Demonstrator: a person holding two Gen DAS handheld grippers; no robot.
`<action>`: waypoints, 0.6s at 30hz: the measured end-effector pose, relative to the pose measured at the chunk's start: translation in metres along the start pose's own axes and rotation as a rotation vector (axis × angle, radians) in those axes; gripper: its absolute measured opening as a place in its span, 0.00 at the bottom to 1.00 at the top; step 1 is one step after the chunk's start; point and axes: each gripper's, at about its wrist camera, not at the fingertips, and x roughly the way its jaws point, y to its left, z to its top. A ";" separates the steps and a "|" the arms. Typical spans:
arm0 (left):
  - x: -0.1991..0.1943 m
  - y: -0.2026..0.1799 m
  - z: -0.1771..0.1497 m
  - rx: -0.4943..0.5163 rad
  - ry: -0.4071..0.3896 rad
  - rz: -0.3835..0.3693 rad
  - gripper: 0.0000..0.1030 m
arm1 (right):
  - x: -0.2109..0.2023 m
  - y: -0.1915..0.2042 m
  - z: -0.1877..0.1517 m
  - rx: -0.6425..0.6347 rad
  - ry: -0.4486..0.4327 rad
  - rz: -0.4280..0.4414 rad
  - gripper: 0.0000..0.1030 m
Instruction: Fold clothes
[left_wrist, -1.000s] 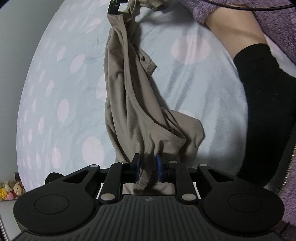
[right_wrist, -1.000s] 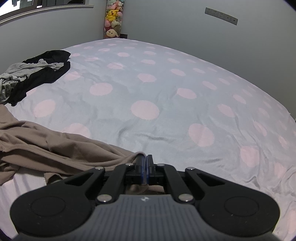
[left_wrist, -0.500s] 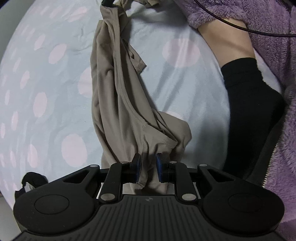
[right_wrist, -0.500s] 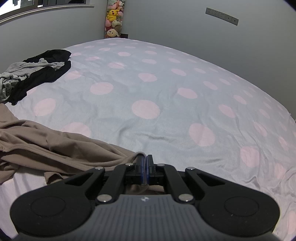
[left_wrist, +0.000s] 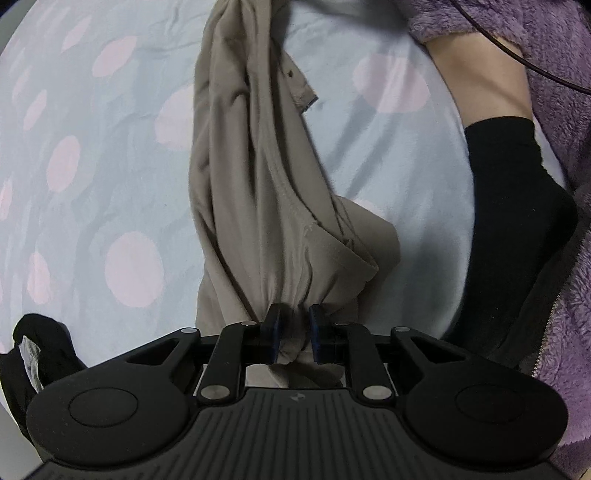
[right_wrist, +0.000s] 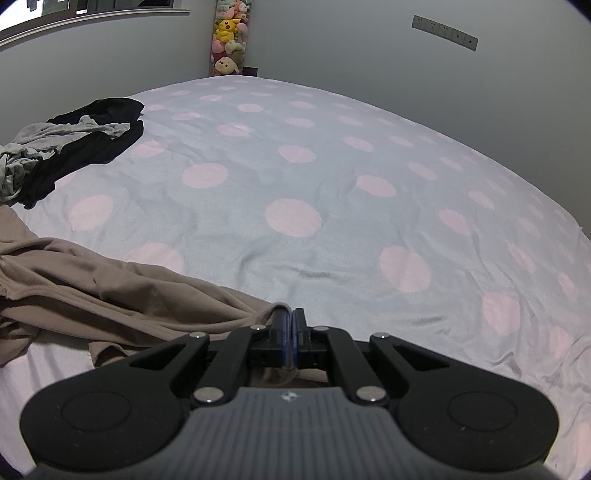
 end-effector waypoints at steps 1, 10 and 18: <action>0.001 0.002 0.000 -0.016 -0.002 0.005 0.09 | 0.000 0.000 0.000 0.000 0.001 0.000 0.03; -0.014 0.007 -0.010 -0.157 -0.060 0.108 0.01 | 0.002 -0.001 0.001 0.004 0.007 0.000 0.03; -0.069 0.012 -0.037 -0.452 -0.213 0.240 0.01 | -0.017 -0.014 0.008 0.077 -0.064 0.011 0.03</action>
